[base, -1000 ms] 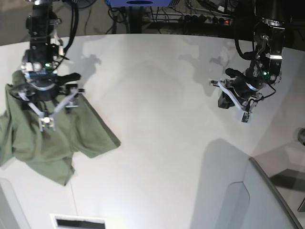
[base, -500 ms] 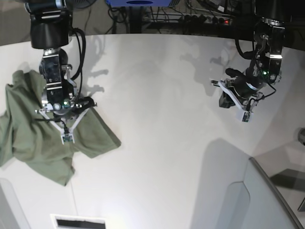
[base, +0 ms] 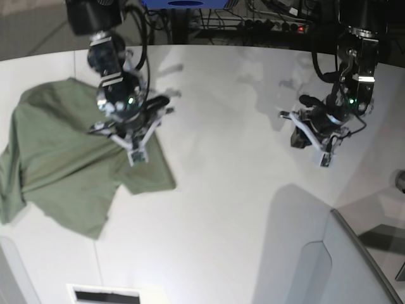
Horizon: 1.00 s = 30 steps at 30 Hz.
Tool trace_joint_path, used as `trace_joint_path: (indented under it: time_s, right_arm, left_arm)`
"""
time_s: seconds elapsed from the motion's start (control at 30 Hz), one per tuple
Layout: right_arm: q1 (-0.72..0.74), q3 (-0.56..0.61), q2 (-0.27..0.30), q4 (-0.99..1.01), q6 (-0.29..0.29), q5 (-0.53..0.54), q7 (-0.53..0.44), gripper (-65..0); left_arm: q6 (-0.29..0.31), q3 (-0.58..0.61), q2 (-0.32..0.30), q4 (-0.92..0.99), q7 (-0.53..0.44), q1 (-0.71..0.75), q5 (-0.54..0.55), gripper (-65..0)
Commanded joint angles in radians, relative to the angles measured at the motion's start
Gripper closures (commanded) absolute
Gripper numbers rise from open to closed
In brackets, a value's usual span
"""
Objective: Layout the t-shirt on the table in an organized manner, then fold the t-shirt properly
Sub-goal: 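Drag the t-shirt across the table with the right gripper to spread it, then lower the right gripper onto the t-shirt body and pull it outward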
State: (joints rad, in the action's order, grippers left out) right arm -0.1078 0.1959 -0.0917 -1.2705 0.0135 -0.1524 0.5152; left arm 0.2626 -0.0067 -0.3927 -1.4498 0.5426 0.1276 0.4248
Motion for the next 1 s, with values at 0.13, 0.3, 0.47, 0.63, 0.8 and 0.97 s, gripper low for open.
trace_joint_path:
  time_s: [0.13,0.3,0.47,0.63,0.8,0.97]
  right_arm:
    - [-0.178,0.058,-0.006,-0.180,-0.028,0.018,0.156,-1.5]
    - [-0.269,-0.009,0.004,-0.369,-0.028,-0.049,0.208,-1.5]
    - [-0.275,-0.115,0.007,-0.498,-0.028,-0.071,0.213,-1.8]
    - [-0.284,-0.260,-0.016,-0.595,-0.028,-0.062,0.213,-2.7]
    - [-0.307,-0.442,-0.027,-0.653,-0.028,0.182,0.213,-24.9]
    - [-0.309,-0.643,-0.021,-0.650,-0.030,0.463,0.213,-47.3]
  left_arm:
    - [0.008,0.121,-0.013,-0.016,-0.020,-0.081,0.012,-2.8]
    - [0.008,0.215,-0.002,0.005,-0.020,-0.159,0.012,-2.8]
    - [0.008,0.310,0.031,0.088,-0.020,-0.254,0.012,-2.5]
    - [0.008,0.313,0.038,0.136,-0.022,-0.253,0.012,-2.5]
    - [0.008,0.313,-0.025,0.229,-0.095,-0.224,0.012,-2.5]
    - [0.008,0.313,-0.108,0.288,-0.253,-0.154,0.013,-2.5]
